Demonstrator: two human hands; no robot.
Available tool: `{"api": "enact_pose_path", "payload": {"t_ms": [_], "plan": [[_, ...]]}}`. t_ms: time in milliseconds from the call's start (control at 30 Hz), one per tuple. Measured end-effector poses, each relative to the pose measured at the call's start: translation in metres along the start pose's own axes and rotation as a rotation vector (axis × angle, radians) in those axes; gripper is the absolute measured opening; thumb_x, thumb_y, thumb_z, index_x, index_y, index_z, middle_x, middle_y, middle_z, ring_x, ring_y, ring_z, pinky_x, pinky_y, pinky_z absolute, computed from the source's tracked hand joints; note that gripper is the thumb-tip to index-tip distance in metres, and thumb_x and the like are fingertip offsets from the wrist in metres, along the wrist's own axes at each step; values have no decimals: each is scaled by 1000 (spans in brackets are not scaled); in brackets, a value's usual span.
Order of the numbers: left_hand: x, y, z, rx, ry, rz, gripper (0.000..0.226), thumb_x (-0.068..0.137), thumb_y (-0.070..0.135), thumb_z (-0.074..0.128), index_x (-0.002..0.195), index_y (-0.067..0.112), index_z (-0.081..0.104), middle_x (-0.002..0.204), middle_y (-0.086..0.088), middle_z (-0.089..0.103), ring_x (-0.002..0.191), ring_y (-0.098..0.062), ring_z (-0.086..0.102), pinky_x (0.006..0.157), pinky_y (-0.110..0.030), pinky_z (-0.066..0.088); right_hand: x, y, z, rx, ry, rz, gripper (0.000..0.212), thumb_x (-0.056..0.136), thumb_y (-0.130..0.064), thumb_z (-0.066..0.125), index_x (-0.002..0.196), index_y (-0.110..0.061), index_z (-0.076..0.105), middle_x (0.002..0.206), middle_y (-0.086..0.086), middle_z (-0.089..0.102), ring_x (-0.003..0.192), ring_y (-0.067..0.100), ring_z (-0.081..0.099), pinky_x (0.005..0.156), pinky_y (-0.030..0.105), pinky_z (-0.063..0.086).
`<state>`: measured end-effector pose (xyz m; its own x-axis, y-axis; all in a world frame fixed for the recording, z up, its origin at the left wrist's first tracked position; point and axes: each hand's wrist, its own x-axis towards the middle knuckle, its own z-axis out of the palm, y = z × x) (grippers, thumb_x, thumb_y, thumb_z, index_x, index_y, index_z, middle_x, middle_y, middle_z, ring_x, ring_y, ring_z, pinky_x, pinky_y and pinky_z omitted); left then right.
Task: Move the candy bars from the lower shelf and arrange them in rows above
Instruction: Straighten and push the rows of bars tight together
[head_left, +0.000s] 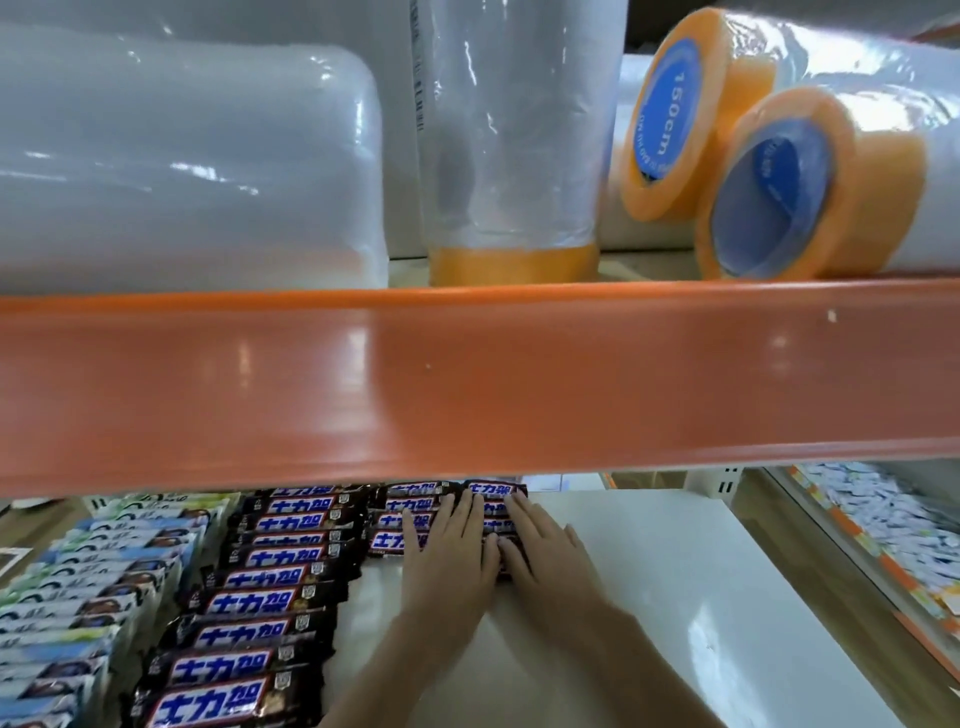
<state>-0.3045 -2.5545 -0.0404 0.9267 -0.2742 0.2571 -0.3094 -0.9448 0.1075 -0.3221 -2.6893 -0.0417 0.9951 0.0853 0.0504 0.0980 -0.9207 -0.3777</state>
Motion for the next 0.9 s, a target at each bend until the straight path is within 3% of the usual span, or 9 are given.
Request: {"api": "enact_pose_path", "payload": {"t_ms": [67, 100, 200, 300, 533, 767, 800, 900], "plan": [[0, -1, 6, -22, -38, 2, 88, 70, 45, -23, 149, 25, 7, 157, 11, 5, 144, -9, 0, 111, -52, -10, 1, -2, 3, -37, -2, 16, 80, 79, -59, -7, 152, -29, 4, 158, -13, -5, 144, 3, 2, 116, 36, 5], [1, -2, 8, -21, -28, 3, 86, 72, 45, -21, 149, 25, 11, 156, 10, 8, 144, -9, 2, 111, -51, -12, 2, -2, 4, -42, 1, 20, 78, 79, -57, -5, 152, -29, 4, 158, -13, -5, 144, 3, 2, 116, 36, 4], [-1, -6, 9, -19, 12, 11, 61, 87, 42, 16, 131, 23, 53, 136, 6, 52, 130, -13, 42, 107, -55, 9, 1, -2, 5, -40, 24, 28, 79, 78, -57, -6, 151, -30, 7, 158, -14, -2, 144, 4, 5, 116, 34, 5], [-2, -8, 14, -44, 115, 52, 43, 85, 38, 34, 109, 25, 67, 110, 10, 67, 111, -10, 49, 100, -55, 17, 1, -1, 8, -40, 76, 39, 94, 66, -61, -15, 150, -32, 14, 157, -15, 11, 143, 5, 12, 117, 32, 10], [0, -9, 15, 8, 205, 60, 46, 84, 39, 34, 110, 23, 68, 117, 6, 66, 114, -15, 59, 101, -61, 16, -1, -2, 4, -33, 123, 26, 95, 65, -59, -12, 149, -31, 21, 156, -15, 16, 141, 5, 16, 115, 28, 13], [-1, -7, 12, 6, 128, 32, 48, 86, 41, 29, 114, 24, 65, 118, 7, 64, 117, -13, 56, 98, -71, 25, -2, -4, 5, -36, 156, 52, 96, 62, -60, -10, 147, -33, 25, 154, -15, 22, 139, 7, 22, 112, 26, 14], [-2, -7, 12, 14, 107, 33, 52, 87, 42, 25, 118, 24, 63, 123, 7, 62, 121, -13, 53, 100, -71, 22, -3, -4, 4, -36, 155, 52, 96, 62, -60, -10, 147, -33, 25, 154, -15, 21, 140, 8, 22, 112, 27, 14], [-4, -6, 10, 19, 90, 48, 71, 85, 47, 0, 141, 26, 39, 148, 8, 36, 140, -11, 25, 107, -62, -10, -4, -5, 3, -19, 141, 43, 96, 64, -62, -7, 148, -30, 25, 155, -11, 22, 141, 10, 21, 113, 28, 14]]}}
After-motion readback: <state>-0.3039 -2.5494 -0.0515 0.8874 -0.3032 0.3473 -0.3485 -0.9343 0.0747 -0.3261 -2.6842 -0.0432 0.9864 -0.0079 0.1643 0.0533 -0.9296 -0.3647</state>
